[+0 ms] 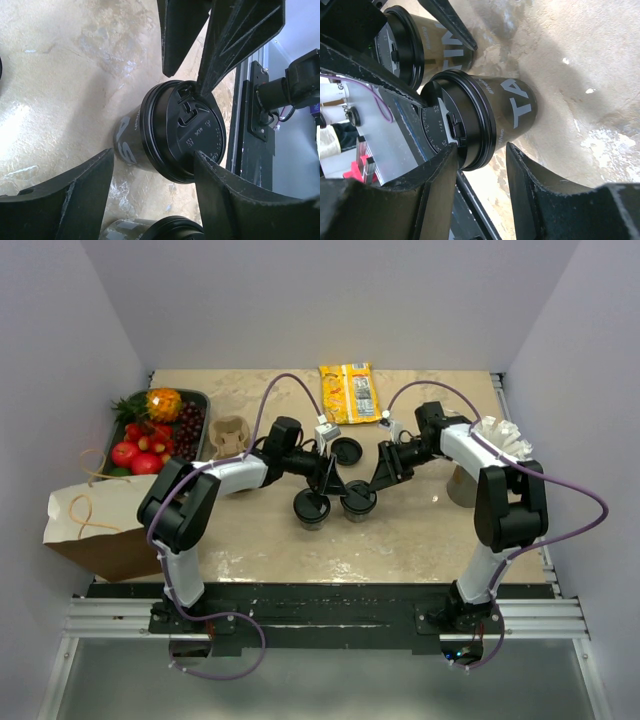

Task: Pack the takeout coffee

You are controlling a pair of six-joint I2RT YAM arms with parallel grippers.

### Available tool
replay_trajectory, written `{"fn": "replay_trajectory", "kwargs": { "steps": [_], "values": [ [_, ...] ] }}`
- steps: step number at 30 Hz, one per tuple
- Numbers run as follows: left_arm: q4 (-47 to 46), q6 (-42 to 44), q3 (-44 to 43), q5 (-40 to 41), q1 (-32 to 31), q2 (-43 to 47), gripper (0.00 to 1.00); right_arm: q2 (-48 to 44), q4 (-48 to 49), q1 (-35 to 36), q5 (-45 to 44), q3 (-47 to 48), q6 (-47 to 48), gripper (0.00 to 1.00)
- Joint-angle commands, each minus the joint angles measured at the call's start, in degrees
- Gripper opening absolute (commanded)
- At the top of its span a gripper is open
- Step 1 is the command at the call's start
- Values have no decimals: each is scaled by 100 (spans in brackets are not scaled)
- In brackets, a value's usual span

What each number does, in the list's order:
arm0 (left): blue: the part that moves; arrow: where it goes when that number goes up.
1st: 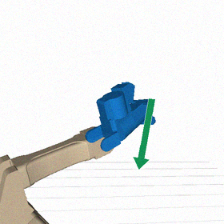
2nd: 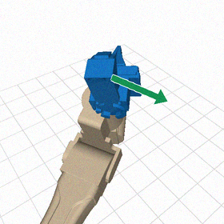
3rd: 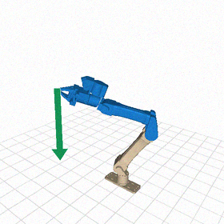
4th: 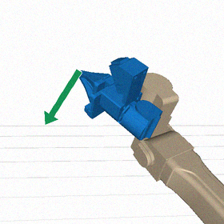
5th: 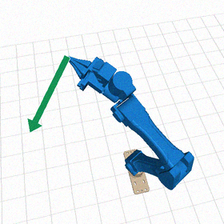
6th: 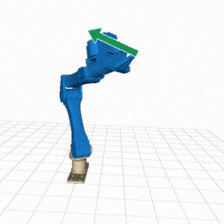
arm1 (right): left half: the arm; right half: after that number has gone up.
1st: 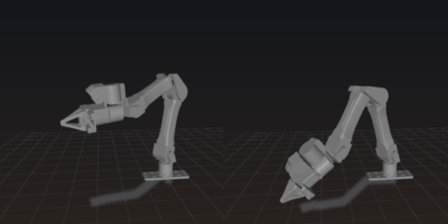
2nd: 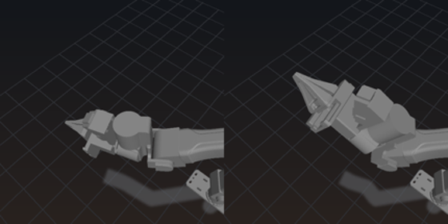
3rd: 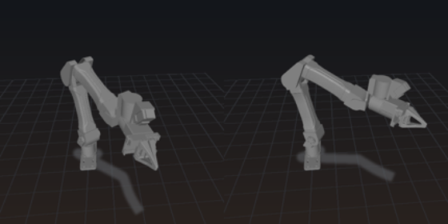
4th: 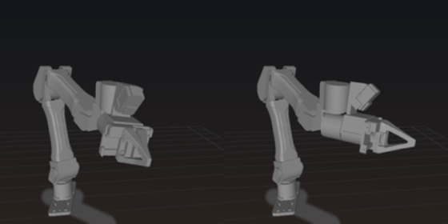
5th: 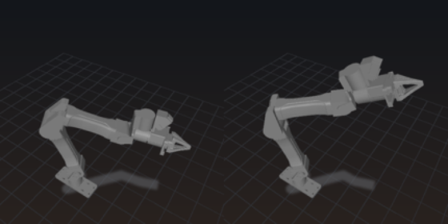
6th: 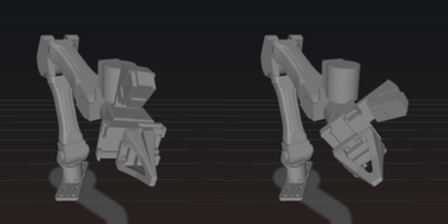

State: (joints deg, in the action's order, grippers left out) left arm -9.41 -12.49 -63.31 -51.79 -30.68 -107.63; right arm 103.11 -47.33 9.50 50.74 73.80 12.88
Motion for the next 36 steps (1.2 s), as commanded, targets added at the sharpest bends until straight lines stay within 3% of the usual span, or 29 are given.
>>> {"fn": "replay_trajectory", "kwargs": {
  "steps": [1, 13, 18, 23, 30, 36],
  "values": [
    [300, 248, 11, 354, 70, -144, 68, 34, 57, 35, 6, -23, 47, 45],
    [-131, -298, 99, 204, 79, -433, 65, 262, 189, 70, -749, -234, -93, 40],
    [9, -324, 99, 634, 79, -477, 63, 385, 198, 70, -961, -191, -181, 40],
    [-43, -570, 73, 767, 79, -557, 63, 464, 215, 79, -961, -164, -225, 40],
    [-701, -684, -67, -14, 71, -311, 65, 324, 119, 79, -294, -85, -93, 42],
    [-1440, -1369, -76, -262, 88, -284, 67, 280, 66, 87, -152, 20, 3, 43]
  ]
}}
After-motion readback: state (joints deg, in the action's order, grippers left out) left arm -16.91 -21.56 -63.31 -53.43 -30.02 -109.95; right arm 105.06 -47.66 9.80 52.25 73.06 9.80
